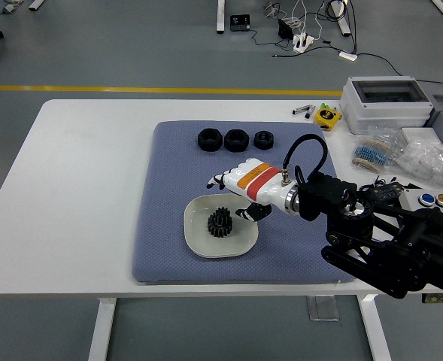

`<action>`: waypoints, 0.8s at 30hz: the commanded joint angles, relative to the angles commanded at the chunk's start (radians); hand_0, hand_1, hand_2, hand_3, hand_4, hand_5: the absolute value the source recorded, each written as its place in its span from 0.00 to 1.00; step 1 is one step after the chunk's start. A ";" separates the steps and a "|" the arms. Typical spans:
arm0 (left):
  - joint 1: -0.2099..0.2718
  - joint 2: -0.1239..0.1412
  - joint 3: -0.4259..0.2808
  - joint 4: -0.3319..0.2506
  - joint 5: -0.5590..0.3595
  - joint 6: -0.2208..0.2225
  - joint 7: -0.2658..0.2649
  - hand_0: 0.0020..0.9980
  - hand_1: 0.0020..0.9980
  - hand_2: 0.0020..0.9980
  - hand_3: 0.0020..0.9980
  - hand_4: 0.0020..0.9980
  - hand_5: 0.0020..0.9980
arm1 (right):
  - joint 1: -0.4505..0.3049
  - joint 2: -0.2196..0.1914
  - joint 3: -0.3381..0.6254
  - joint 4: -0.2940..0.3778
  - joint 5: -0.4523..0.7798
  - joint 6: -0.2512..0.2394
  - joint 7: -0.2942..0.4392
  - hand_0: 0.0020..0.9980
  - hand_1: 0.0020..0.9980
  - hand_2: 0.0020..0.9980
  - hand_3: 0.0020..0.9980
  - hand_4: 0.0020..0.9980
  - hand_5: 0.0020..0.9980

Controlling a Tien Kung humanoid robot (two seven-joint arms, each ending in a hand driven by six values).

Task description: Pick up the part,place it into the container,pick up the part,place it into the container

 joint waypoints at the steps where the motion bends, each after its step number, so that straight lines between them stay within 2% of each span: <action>1: 0.000 0.000 -0.002 0.000 0.002 0.000 0.000 0.71 0.60 0.64 0.56 0.62 0.69 | -0.001 -0.007 0.011 0.006 0.004 0.004 -0.005 0.47 0.60 0.75 0.87 0.86 0.06; 2: 0.000 0.000 -0.003 0.000 0.005 0.000 0.001 0.71 0.60 0.64 0.56 0.62 0.69 | -0.004 -0.015 0.026 0.010 0.017 0.008 -0.003 0.47 0.60 0.75 0.87 0.86 0.06; 3: 0.000 0.000 -0.004 0.000 0.006 -0.001 0.001 0.71 0.60 0.64 0.56 0.62 0.69 | -0.007 -0.019 0.037 0.011 0.028 0.008 0.003 0.52 0.63 0.76 0.88 0.88 0.08; 6: 0.000 -0.001 -0.008 0.000 0.010 0.000 0.002 0.71 0.60 0.64 0.56 0.62 0.69 | -0.029 -0.032 0.083 0.005 0.088 -0.009 0.024 0.52 0.63 0.76 0.88 0.88 0.08; 11: 0.000 -0.002 -0.009 0.000 0.009 0.002 0.001 0.71 0.60 0.64 0.56 0.62 0.69 | -0.077 -0.048 0.165 -0.023 0.248 -0.047 0.051 0.52 0.62 0.75 0.86 0.88 0.09; 14: 0.000 -0.003 -0.011 0.000 0.012 0.002 0.000 0.71 0.60 0.64 0.56 0.62 0.69 | -0.118 -0.054 0.208 -0.041 0.375 -0.089 0.086 0.52 0.62 0.75 0.86 0.88 0.09; 15: 0.000 -0.003 -0.012 0.000 0.012 0.002 0.000 0.71 0.60 0.64 0.56 0.62 0.69 | -0.126 -0.054 0.213 -0.042 0.414 -0.095 0.093 0.64 0.71 0.81 0.87 0.88 0.19; 17: 0.000 -0.004 -0.013 0.000 0.014 0.002 0.000 0.71 0.60 0.64 0.56 0.62 0.69 | -0.161 -0.057 0.227 -0.028 0.499 -0.115 0.136 0.64 0.71 0.81 0.87 0.88 0.19; 20: -0.001 -0.006 -0.017 0.000 0.017 0.003 0.000 0.71 0.60 0.64 0.56 0.62 0.69 | -0.199 -0.067 0.256 0.006 0.621 -0.113 0.174 0.64 0.71 0.81 0.87 0.88 0.19; 21: -0.001 -0.007 -0.019 0.000 0.019 0.003 0.000 0.71 0.61 0.64 0.56 0.62 0.69 | -0.211 -0.075 0.271 0.019 0.666 -0.104 0.176 0.68 0.73 0.82 0.85 0.90 0.34; 24: -0.001 -0.009 -0.027 0.000 0.026 0.004 0.000 0.71 0.61 0.64 0.56 0.62 0.69 | -0.239 -0.101 0.304 0.052 0.796 -0.083 0.186 0.68 0.73 0.82 0.85 0.90 0.34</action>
